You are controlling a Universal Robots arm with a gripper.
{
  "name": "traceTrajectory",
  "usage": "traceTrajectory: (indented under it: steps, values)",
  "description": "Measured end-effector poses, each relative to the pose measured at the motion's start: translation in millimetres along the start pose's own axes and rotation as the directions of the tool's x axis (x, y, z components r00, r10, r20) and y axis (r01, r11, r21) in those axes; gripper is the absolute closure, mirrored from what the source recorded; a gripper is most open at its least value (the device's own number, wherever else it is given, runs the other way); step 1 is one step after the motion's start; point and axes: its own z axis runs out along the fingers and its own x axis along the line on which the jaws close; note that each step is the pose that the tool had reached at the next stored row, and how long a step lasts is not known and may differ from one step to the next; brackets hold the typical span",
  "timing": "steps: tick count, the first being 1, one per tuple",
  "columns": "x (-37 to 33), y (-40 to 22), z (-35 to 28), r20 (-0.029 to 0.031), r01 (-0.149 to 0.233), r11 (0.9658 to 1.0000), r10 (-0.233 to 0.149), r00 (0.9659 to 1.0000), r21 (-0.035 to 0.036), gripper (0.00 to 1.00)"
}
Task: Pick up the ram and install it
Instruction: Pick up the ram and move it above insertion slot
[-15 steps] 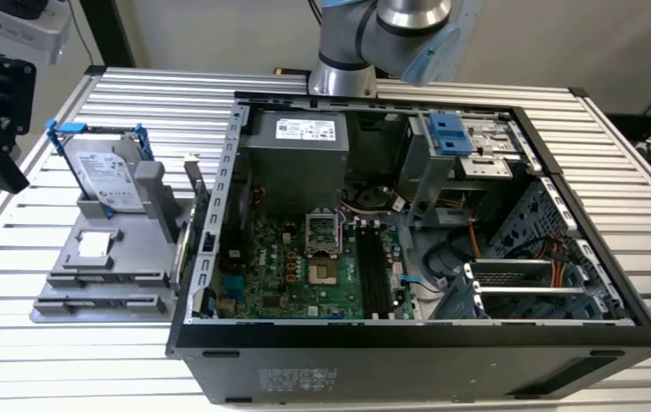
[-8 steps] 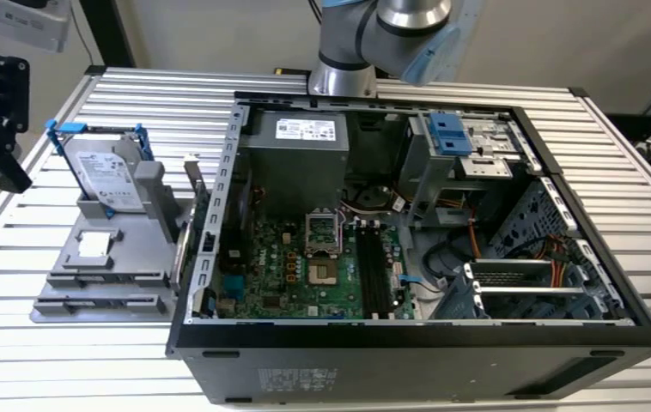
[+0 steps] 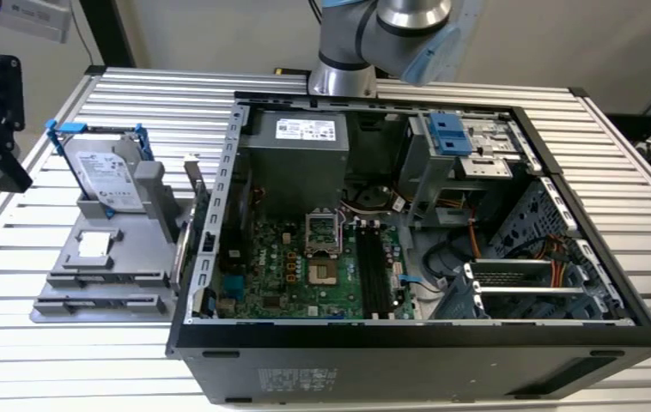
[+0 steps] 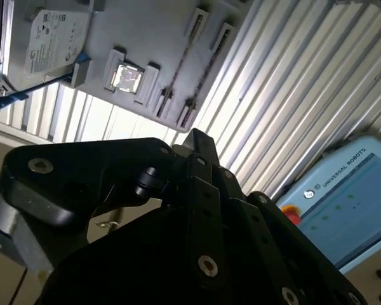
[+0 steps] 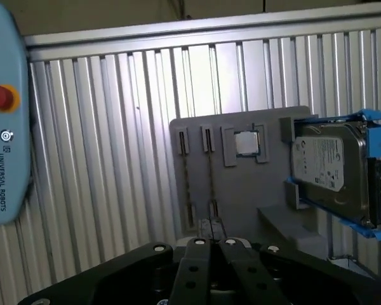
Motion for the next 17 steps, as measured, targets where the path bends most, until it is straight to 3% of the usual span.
traceTrajectory:
  steps: [4,9,13,17]
  values:
    - [0.0,-0.2,-0.1,-0.0004,0.067,0.9977,-0.067,0.9977,-0.0018,1.0]
    - [0.0,-0.7,0.0,-0.0004,0.133,0.9911,-0.133,0.9911,-0.0034,1.0]
    - [-0.1,-1.1,0.0,-0.0004,0.163,0.9867,-0.163,0.9867,-0.0042,1.0]
    - [-0.1,-1.5,0.0,-0.0004,0.17,0.9854,-0.17,0.9854,-0.0045,1.0]
